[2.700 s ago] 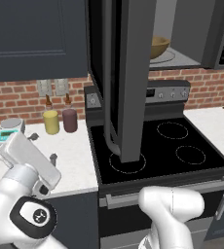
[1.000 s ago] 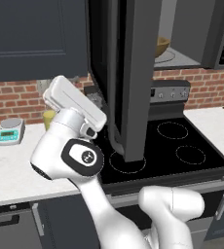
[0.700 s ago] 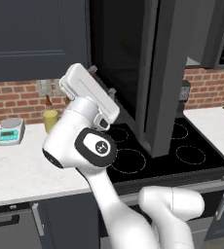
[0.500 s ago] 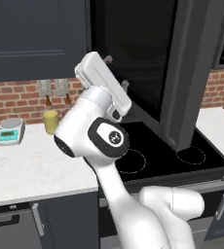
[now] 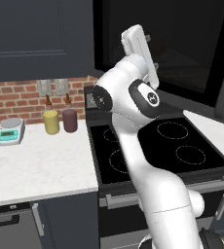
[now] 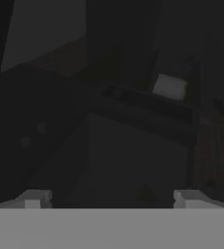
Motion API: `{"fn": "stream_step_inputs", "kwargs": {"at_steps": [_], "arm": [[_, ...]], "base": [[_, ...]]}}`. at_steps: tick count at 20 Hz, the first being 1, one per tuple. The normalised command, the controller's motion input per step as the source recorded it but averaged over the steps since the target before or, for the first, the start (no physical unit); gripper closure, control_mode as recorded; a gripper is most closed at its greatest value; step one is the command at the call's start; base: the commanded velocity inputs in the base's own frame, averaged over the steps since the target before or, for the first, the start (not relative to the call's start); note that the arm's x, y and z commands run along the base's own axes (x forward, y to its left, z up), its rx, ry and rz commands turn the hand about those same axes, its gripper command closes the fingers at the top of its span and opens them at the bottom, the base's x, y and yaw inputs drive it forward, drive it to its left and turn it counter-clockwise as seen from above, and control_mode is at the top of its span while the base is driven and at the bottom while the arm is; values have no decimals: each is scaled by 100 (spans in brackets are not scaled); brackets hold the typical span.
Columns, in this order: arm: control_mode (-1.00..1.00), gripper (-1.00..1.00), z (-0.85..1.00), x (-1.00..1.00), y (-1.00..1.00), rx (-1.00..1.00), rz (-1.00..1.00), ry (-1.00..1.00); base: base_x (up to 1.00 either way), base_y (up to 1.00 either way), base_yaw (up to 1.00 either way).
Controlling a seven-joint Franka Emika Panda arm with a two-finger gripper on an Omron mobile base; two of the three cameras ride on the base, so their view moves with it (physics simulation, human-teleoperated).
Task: Open the microwave, place the bowl with waffle inside the microwave, then close the microwave door and turn it on.
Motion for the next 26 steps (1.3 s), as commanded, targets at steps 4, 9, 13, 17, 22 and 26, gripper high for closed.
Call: {"fn": "stream_step_inputs", "kwargs": {"at_steps": [4, 9, 13, 17, 22, 26], "arm": [[-100, -100, 1, 100, -82, 15, 0, 14], [-100, -100, 0, 100, -68, 15, 5, 16], [-100, -100, 0, 73, -73, 15, 18, 9], [-100, -100, 0, 72, -62, 11, 13, 8], [-100, -100, -12, 92, -27, 3, 6, 3], [-100, -100, -33, 75, -2, 0, 3, 0]], "base": [[0, 0, 0], [0, 0, 0], [0, 0, 0], [0, 0, 0], [0, 0, 0], [0, 0, 0]]}}
